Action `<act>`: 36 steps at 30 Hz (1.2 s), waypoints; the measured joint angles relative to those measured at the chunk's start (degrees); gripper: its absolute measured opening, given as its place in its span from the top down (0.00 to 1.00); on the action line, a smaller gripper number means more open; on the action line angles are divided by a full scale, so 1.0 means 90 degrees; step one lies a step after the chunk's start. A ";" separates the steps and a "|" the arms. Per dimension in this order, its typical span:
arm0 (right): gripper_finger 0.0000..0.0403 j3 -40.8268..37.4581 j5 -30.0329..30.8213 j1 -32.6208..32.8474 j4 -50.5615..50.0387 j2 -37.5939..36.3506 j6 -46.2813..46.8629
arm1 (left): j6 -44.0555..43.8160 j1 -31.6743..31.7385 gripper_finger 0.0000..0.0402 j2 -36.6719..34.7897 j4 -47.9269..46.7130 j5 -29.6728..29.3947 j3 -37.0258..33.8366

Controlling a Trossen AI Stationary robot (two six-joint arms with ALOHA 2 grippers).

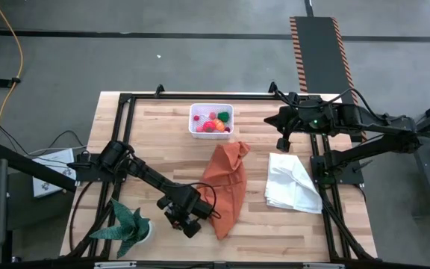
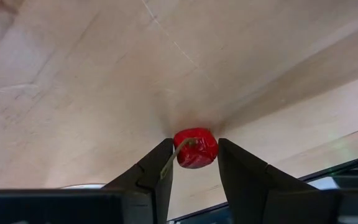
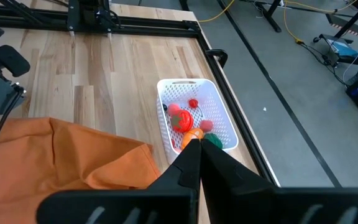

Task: Pick and placing Produce into tupperware
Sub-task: Put the red cherry into the white basket

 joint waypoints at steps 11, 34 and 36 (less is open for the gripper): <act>1.00 0.0000 0.0000 0.0000 0.0000 0.0000 0.0000 | 0.0026 0.0002 0.83 0.0000 -0.0010 0.0016 0.0000; 1.00 0.0001 0.0001 0.0001 0.0000 0.0001 -0.0026 | 0.0240 0.0013 0.87 -0.0005 -0.0078 0.0567 0.0002; 1.00 0.0000 0.0002 0.0000 0.0000 0.0000 -0.0049 | 0.0243 0.0056 0.87 -0.0005 -0.0080 0.0613 0.0000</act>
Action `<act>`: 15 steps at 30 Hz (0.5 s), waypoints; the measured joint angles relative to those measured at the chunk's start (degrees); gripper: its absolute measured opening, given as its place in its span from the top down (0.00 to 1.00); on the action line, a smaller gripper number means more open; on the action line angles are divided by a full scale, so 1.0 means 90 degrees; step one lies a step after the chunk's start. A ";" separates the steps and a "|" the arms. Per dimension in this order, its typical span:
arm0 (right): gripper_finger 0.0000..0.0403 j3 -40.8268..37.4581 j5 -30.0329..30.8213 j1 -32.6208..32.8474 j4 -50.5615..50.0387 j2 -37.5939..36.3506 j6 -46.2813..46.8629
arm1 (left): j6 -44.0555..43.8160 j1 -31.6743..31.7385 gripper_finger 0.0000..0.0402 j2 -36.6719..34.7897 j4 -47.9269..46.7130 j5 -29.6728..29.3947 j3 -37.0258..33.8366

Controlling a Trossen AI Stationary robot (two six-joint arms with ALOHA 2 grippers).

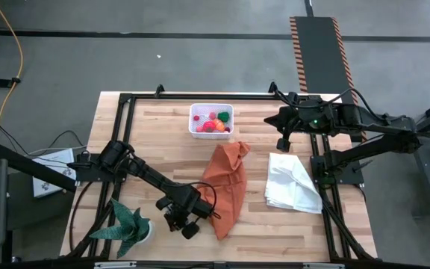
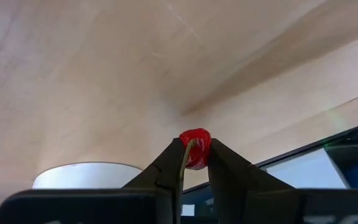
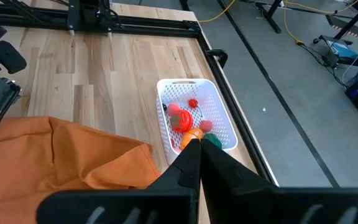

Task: Pick and placing Produce into tupperware
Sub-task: Put the red cherry into the white basket

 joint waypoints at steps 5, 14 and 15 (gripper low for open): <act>1.00 0.0002 -0.0002 -0.0042 0.0000 0.0000 0.0000 | 0.0147 0.0247 0.87 -0.0031 -0.0022 0.0080 0.0000; 1.00 0.0002 -0.0002 -0.0215 -0.0002 0.0001 0.0000 | 0.0445 0.0719 0.87 -0.0240 -0.0373 0.0095 0.0002; 1.00 0.0003 -0.0003 -0.0237 -0.0002 0.0000 0.0000 | 0.0481 0.0762 0.87 -0.0275 -0.0378 0.0106 0.0003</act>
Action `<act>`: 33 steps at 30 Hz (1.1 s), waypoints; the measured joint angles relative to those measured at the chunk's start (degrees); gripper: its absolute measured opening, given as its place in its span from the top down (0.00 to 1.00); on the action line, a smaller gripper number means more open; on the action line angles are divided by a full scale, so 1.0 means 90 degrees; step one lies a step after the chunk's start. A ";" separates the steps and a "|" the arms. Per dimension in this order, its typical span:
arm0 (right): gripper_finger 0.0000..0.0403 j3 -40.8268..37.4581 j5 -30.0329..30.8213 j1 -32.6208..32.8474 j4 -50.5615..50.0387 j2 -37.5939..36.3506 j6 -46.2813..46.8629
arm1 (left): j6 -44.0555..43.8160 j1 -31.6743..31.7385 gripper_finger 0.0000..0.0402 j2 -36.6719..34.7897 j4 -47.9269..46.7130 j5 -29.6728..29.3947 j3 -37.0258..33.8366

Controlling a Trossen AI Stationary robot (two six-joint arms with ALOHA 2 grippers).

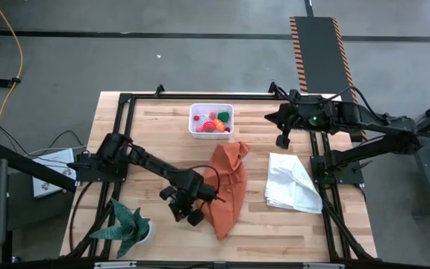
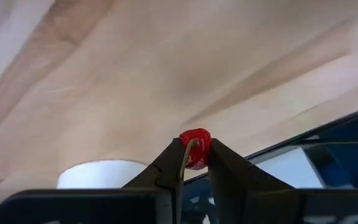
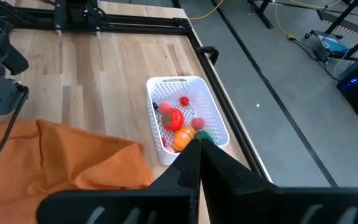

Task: Pick and placing Produce into tupperware
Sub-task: Put the red cherry into the white basket

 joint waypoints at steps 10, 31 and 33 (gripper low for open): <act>1.00 0.0006 -0.0047 -0.0263 0.0053 0.0005 -0.0119 | 0.0557 0.0428 0.87 -0.0380 -0.0794 -0.0357 0.0157; 1.00 0.0004 -0.0142 -0.0511 0.0142 -0.0007 -0.0406 | 0.1845 0.2157 0.87 -0.0738 -0.2282 -0.2088 0.2373; 1.00 0.0004 -0.0144 -0.0511 0.0142 -0.0010 -0.0406 | 0.1937 0.2356 0.87 -0.0736 -0.2342 -0.2265 0.2637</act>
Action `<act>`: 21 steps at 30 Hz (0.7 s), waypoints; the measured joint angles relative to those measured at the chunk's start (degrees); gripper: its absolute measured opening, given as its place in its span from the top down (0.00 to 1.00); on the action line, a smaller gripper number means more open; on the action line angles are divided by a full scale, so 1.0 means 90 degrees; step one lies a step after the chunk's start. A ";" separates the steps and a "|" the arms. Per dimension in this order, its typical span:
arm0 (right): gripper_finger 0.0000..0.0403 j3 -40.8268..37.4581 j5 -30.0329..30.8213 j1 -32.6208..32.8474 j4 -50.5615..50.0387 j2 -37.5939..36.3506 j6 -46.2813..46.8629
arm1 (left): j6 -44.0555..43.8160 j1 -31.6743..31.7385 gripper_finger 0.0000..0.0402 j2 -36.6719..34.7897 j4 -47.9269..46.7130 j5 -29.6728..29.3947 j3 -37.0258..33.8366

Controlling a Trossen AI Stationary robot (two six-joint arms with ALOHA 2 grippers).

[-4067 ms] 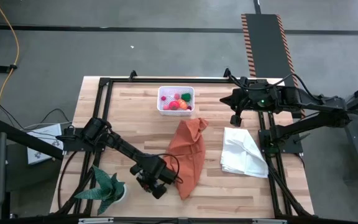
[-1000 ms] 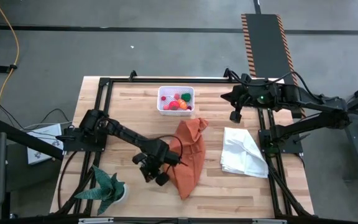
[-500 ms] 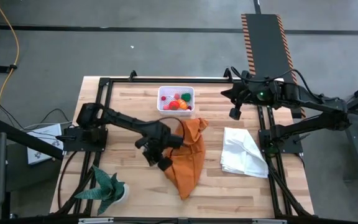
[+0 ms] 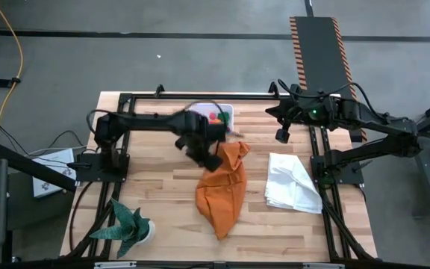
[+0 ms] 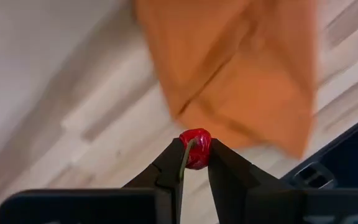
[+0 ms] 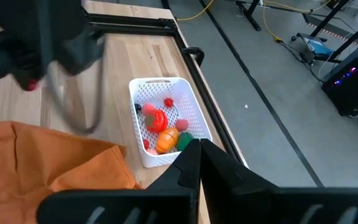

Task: Pick and placing Produce into tupperware
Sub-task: Put the red cherry into the white basket

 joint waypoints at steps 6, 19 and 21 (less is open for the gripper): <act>1.00 0.0000 -0.0199 0.0000 -0.0002 0.0000 -0.0005 | 0.0336 0.0601 0.87 0.0003 -0.0037 -0.0507 0.0829; 1.00 -0.0002 -0.0287 0.0000 0.0258 0.0000 0.0022 | 0.1501 0.1753 0.87 0.0008 0.0113 -0.1669 0.1336; 1.00 -0.0002 -0.0287 0.0000 0.0380 0.0000 0.0169 | 0.1716 0.1877 0.87 0.0010 0.0415 -0.1803 0.1333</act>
